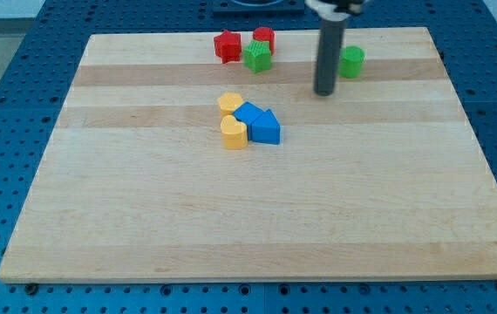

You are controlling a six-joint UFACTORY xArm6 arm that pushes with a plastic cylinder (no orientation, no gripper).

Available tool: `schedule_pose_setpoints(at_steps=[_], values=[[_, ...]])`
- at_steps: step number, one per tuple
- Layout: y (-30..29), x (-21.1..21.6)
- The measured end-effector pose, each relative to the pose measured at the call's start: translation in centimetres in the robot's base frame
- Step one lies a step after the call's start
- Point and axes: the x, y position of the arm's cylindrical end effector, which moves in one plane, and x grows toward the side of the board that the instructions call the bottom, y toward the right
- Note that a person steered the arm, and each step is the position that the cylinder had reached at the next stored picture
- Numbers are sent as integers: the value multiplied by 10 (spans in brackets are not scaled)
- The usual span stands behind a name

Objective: Move the green circle into the red circle

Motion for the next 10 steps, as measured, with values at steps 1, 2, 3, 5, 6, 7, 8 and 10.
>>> schedule_pose_setpoints(at_steps=[1, 2, 3, 5, 6, 7, 8, 10], values=[[45, -14], [54, -25], [52, -36], [46, -58], [38, -65], [27, -76], [11, -84], [-26, -84]])
